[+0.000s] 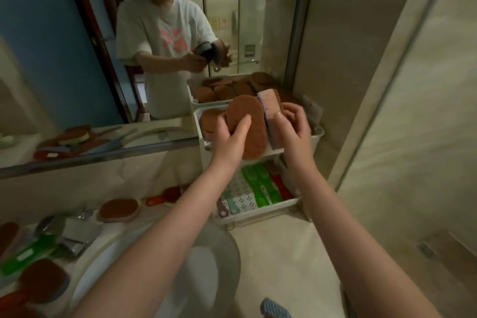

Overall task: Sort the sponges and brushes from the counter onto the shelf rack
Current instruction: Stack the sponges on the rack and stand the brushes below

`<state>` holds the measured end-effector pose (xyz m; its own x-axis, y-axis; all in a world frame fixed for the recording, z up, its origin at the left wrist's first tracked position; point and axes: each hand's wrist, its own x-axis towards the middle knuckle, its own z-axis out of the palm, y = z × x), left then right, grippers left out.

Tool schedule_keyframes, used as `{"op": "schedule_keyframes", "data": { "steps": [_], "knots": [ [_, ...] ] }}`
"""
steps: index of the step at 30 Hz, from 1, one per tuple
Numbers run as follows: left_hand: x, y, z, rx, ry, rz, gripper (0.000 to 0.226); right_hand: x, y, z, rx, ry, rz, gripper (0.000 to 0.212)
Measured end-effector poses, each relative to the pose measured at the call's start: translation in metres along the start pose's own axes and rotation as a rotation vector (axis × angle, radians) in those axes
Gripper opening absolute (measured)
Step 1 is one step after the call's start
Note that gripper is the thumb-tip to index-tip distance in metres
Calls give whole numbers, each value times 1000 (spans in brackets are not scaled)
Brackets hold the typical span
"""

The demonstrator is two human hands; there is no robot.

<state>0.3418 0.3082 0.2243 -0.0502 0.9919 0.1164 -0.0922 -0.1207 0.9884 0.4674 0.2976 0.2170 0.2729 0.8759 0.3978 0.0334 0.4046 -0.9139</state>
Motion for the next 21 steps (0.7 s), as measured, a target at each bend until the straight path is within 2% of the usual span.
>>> {"op": "schedule_keyframes", "data": {
  "steps": [4,8,10,13,16,21],
  "knots": [
    [29,17,-4,24,51,-11,35,25,1,8,-50,-93,-11,41],
    [56,23,-15,75,122,-97,64,72,13,5,-488,11,-60,48],
    [69,22,-20,105,154,-118,58,93,19,7,-723,-1,-73,51],
    [83,17,-24,97,150,-137,45,109,29,18,-934,-49,-114,52],
    [88,14,-26,106,148,-136,43,115,37,25,-1164,-90,-155,50],
    [99,6,-32,110,169,-130,44,114,53,25,-1411,-153,-203,47]
  ]
}}
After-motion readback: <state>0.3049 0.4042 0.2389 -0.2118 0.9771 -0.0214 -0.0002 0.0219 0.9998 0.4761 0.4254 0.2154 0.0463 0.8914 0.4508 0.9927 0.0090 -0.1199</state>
